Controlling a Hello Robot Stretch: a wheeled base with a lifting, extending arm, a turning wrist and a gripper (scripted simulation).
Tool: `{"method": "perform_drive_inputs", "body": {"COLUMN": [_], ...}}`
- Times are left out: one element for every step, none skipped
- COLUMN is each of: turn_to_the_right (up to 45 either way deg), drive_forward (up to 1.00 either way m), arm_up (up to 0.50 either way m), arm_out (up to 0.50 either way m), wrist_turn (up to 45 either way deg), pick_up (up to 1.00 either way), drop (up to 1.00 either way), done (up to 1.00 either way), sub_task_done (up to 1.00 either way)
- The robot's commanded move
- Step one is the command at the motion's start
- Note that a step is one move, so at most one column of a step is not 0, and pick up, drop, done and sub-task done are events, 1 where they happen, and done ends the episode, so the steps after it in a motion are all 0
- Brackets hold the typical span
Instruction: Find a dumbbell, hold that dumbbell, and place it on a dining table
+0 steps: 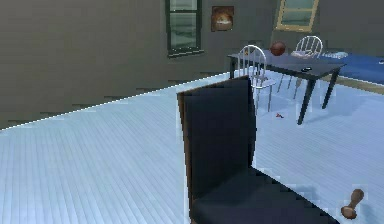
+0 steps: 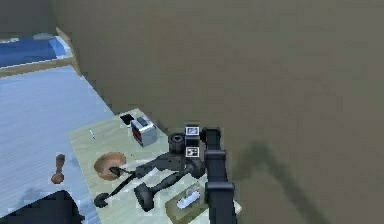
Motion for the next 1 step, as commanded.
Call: {"method": "perform_drive_inputs", "body": {"turn_to_the_right": [0.0], "drive_forward": [0.0], "arm_up": [0.0], "arm_out": [0.0], "wrist_turn": [36.0], "pick_up": [0.0], "drop": [0.0], "done": [0.0], "sub_task_done": [0.0]}}
